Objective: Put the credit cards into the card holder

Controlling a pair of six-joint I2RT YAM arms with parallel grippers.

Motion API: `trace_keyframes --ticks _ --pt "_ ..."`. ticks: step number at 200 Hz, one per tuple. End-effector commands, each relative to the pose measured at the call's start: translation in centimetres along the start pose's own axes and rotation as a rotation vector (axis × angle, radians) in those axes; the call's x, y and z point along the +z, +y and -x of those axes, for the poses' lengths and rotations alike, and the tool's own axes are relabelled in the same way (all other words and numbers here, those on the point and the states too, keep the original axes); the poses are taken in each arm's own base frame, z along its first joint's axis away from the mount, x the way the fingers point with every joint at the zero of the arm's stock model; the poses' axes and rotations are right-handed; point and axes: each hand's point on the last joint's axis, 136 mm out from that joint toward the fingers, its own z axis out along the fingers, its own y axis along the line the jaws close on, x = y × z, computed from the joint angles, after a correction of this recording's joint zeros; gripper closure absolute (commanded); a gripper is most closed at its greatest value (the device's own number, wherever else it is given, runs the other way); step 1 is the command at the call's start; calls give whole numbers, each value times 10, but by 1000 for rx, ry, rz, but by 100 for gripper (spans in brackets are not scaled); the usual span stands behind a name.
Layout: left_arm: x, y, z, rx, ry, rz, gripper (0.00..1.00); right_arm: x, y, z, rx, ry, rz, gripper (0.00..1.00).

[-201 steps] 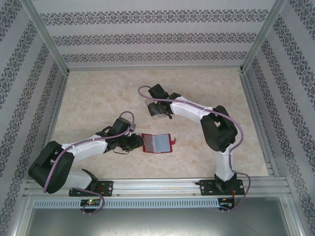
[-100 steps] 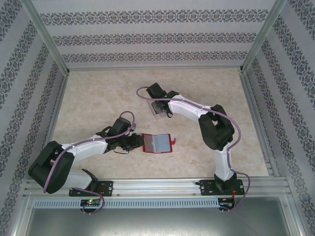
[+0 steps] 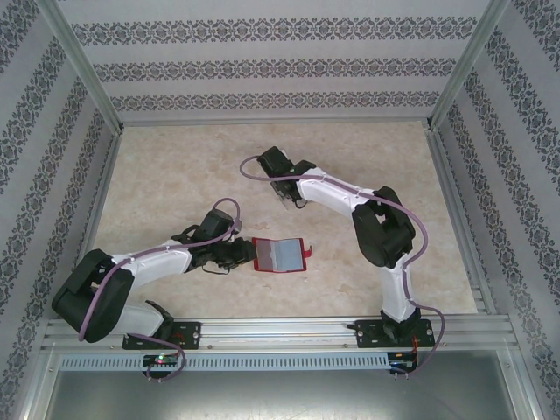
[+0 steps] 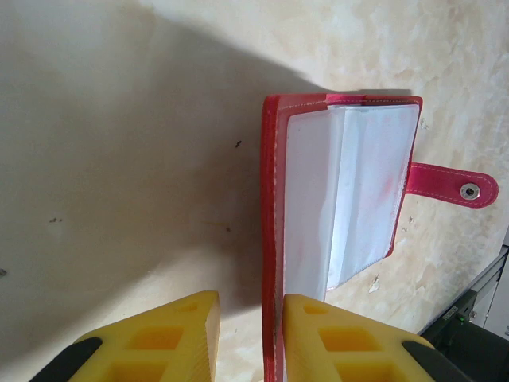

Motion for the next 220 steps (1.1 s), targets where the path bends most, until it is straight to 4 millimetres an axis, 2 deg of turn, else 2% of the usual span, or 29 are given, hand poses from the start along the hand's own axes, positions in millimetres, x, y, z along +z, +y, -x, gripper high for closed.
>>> trace_keyframes --ticks 1,30,62,91,142,177,220 --pt "3 -6 1 15 -3 -21 73 2 -4 0 -30 15 -41 73" --pt "1 -5 0 23 -1 -12 72 -2 -2 0 -33 11 -34 84" --pt "-4 -2 2 46 -14 20 66 -9 1 1 -12 8 12 99" --pt "-12 -3 2 65 -21 41 54 -32 5 4 51 -25 107 100" --pt "-11 -4 2 71 -9 46 54 -75 5 1 152 -97 259 100" --pt "-11 -9 3 91 0 38 55 -102 4 -25 253 -117 373 100" --pt "-8 -8 -1 105 31 42 66 -143 31 -81 450 -95 801 100"
